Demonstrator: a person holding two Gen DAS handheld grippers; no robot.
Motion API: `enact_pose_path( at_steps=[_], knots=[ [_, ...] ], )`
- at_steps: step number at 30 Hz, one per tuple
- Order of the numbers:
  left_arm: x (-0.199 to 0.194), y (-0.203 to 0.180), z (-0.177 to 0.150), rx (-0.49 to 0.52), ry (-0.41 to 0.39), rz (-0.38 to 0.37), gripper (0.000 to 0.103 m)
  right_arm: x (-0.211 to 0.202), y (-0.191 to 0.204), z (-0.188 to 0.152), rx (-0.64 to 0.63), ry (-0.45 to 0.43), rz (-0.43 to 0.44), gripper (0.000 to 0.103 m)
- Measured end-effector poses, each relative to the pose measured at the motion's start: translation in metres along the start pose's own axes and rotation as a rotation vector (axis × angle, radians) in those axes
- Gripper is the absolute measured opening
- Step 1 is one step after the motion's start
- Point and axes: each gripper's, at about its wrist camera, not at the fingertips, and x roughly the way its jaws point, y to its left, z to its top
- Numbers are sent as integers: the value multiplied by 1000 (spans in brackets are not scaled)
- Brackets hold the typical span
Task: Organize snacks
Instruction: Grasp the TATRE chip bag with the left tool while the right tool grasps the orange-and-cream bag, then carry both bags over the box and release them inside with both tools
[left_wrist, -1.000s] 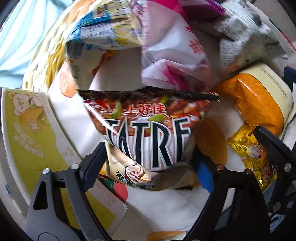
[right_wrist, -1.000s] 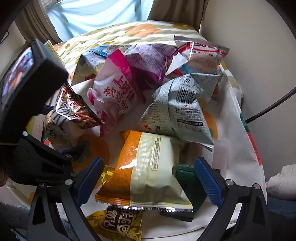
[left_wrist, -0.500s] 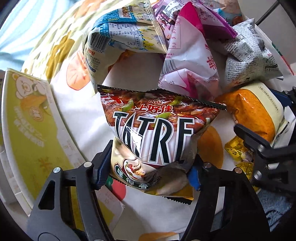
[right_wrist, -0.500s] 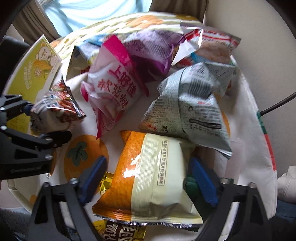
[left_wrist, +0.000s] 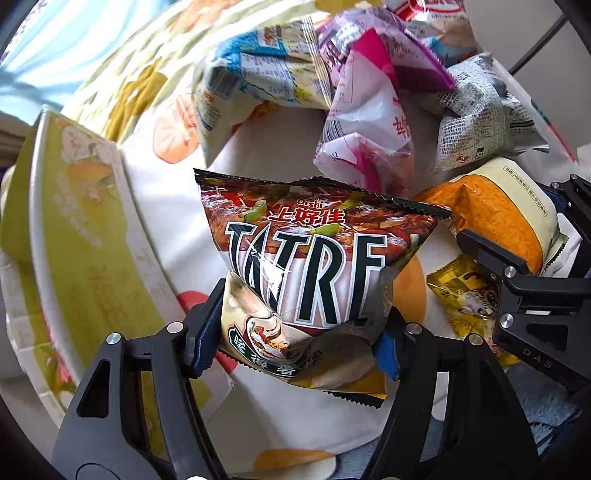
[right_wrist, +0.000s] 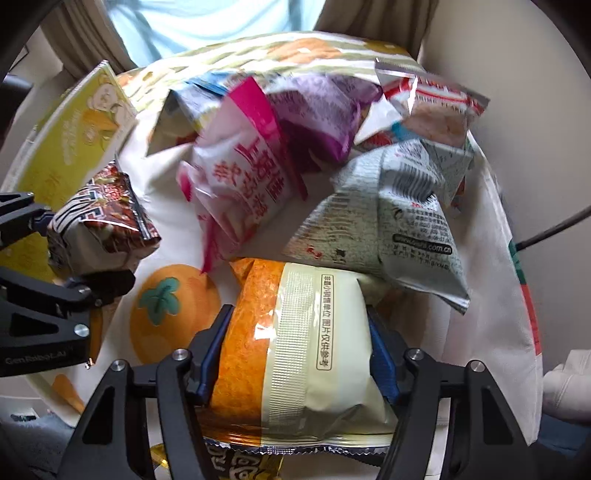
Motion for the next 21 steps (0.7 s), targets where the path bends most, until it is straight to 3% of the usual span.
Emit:
enact_pose_path(
  at_steps=[9, 12, 21],
  knots=[
    [-51, 8, -14, -104, -98, 9, 64, -42, -9, 2, -50, -99, 84, 62],
    [-75, 13, -18, -156, -156, 12, 64, -61, -1, -5, -79, -148, 108, 62],
    [-151, 35, -33, -327, -333, 92, 64, -122, 27, 18, -260, -312, 187, 62]
  ],
)
